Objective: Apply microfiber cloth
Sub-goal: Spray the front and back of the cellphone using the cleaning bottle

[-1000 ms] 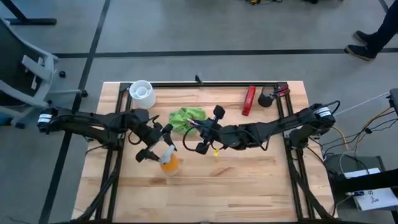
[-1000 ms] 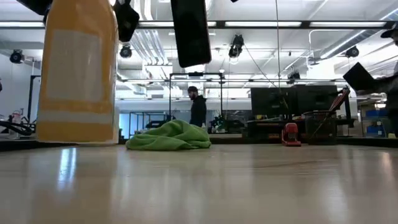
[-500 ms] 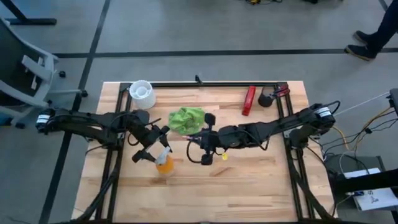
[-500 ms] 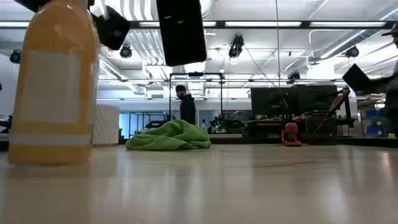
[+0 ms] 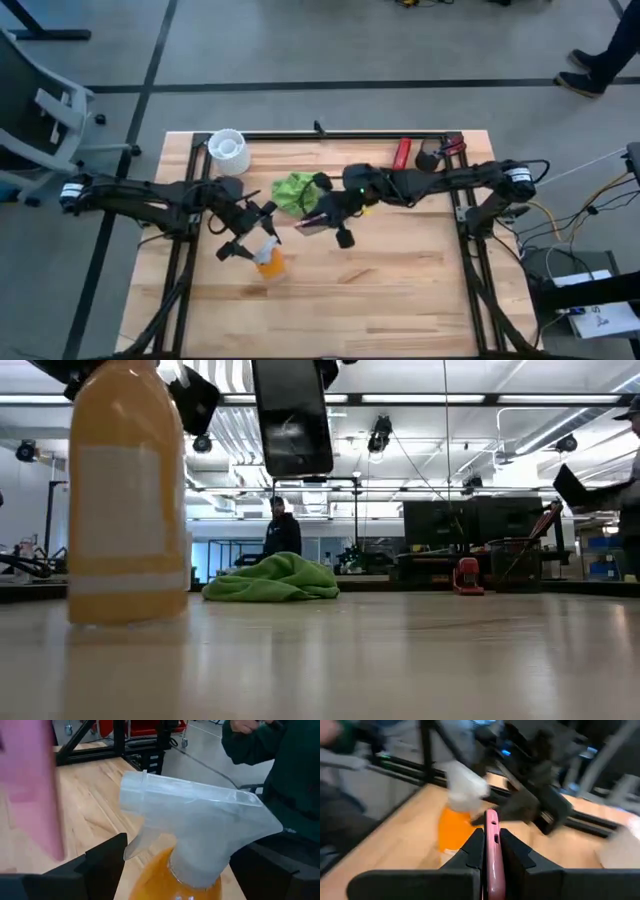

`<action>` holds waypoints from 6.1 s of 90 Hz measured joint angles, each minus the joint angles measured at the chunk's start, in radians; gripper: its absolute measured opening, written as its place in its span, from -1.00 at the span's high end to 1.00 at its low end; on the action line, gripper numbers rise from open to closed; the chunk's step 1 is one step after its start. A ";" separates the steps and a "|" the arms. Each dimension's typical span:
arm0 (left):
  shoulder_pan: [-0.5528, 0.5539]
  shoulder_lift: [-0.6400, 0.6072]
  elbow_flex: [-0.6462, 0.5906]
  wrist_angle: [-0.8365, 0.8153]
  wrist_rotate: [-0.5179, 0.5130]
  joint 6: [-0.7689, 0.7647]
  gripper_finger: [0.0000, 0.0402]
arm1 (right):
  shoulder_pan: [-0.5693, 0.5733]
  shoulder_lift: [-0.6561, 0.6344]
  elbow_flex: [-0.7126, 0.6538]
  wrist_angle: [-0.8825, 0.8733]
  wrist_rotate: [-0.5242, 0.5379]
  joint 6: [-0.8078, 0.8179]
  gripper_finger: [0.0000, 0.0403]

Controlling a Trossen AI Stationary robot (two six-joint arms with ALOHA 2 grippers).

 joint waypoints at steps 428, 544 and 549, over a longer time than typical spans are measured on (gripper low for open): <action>0.135 -0.063 0.065 -0.019 -0.310 0.101 -0.74 | -0.188 -0.012 -0.009 -0.191 -0.853 -0.346 0.93; 0.147 0.238 0.037 0.206 0.368 -0.007 -0.74 | -0.186 0.012 -0.009 -0.083 -0.869 -0.213 0.93; 0.137 0.233 0.037 0.190 0.363 -0.023 -0.74 | -0.185 0.011 -0.009 -0.083 -0.869 -0.209 0.93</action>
